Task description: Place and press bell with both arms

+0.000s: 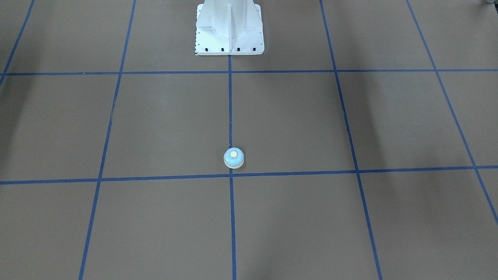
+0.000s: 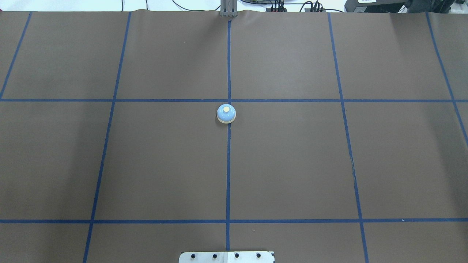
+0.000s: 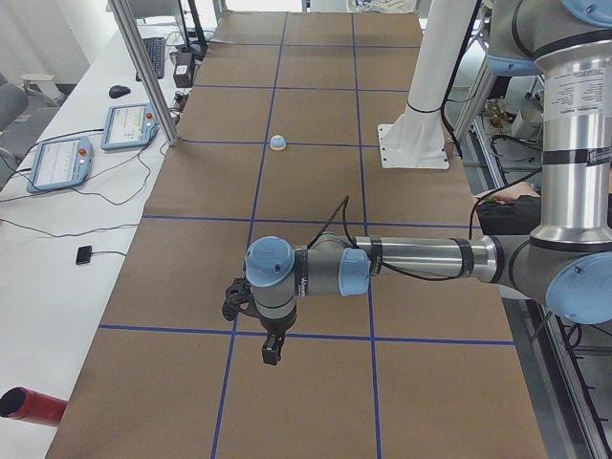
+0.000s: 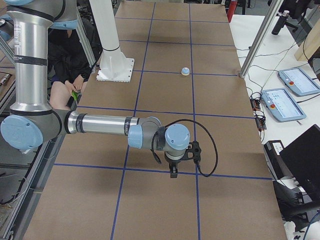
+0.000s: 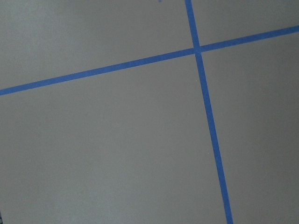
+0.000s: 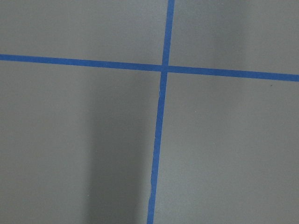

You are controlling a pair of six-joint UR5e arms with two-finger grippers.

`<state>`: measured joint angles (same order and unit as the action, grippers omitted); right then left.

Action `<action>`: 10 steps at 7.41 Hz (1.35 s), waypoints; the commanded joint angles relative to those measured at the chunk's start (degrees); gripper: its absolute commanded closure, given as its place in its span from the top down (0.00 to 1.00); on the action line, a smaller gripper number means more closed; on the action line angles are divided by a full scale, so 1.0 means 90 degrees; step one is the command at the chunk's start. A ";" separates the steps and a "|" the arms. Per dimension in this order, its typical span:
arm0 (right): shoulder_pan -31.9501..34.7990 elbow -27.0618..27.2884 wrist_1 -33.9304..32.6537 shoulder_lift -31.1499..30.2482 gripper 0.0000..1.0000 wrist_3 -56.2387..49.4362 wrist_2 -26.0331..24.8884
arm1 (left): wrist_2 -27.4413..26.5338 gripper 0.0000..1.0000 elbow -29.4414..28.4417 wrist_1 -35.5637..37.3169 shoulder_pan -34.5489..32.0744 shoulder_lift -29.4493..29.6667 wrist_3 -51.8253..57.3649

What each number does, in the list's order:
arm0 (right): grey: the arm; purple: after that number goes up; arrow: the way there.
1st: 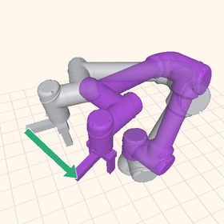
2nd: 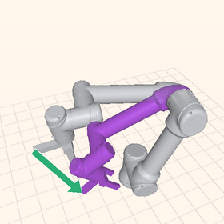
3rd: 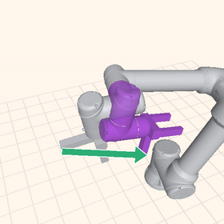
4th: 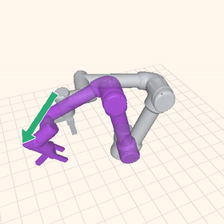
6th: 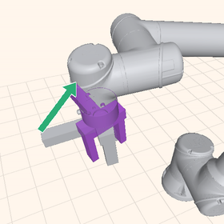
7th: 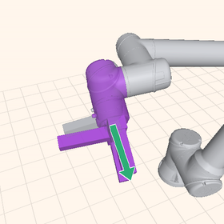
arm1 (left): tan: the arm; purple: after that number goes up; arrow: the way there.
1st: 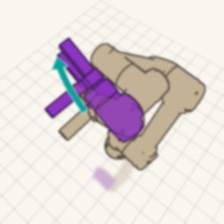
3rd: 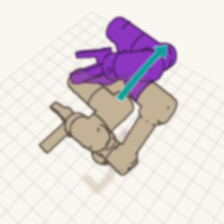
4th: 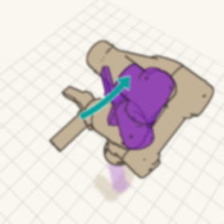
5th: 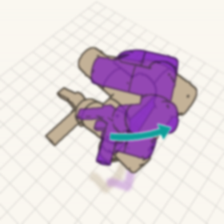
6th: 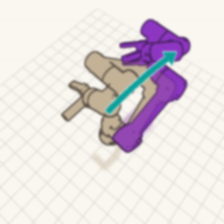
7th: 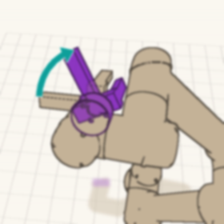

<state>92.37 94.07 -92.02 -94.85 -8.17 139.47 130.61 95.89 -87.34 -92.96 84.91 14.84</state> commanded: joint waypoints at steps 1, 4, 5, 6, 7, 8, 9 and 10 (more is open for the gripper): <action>0.0000 -0.0042 0.0010 -0.0018 1.00 -0.0001 -0.0028 | -0.0030 1.00 -0.0029 0.0008 0.0007 0.0067 0.0001; 0.0000 -0.0150 0.0058 0.0031 1.00 -0.0001 -0.0038 | -0.0030 1.00 -0.0039 0.0017 0.0007 0.0077 0.0001; 0.0000 -0.0150 0.0058 0.0031 1.00 -0.0001 -0.0038 | -0.0030 1.00 -0.0078 0.0008 0.0026 0.0096 -0.0008; 0.0000 -0.0150 0.0058 0.0031 1.00 -0.0001 -0.0038 | -0.0030 1.00 -0.0155 0.0017 0.0026 0.0184 -0.0008; 0.0000 -0.0150 0.0058 0.0031 1.00 -0.0001 -0.0038 | -0.0030 1.00 -0.0253 0.0008 0.0026 0.0262 -0.0008; 0.0000 -0.0150 0.0058 0.0031 1.00 -0.0001 -0.0038 | -0.0030 1.00 -0.0293 0.0008 0.0026 0.0301 0.0001; 0.0000 -0.0150 0.0058 0.0031 1.00 -0.0001 -0.0038 | -0.0030 1.00 -0.0293 0.0008 0.0026 0.0311 0.0001; 0.0000 -0.0150 0.0068 0.0031 1.00 -0.0001 -0.0038 | -0.0030 1.00 -0.0293 0.0008 0.0026 0.0311 0.0001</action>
<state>92.37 92.73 -91.48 -94.57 -8.17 139.13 130.34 93.35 -87.27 -92.73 87.60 14.84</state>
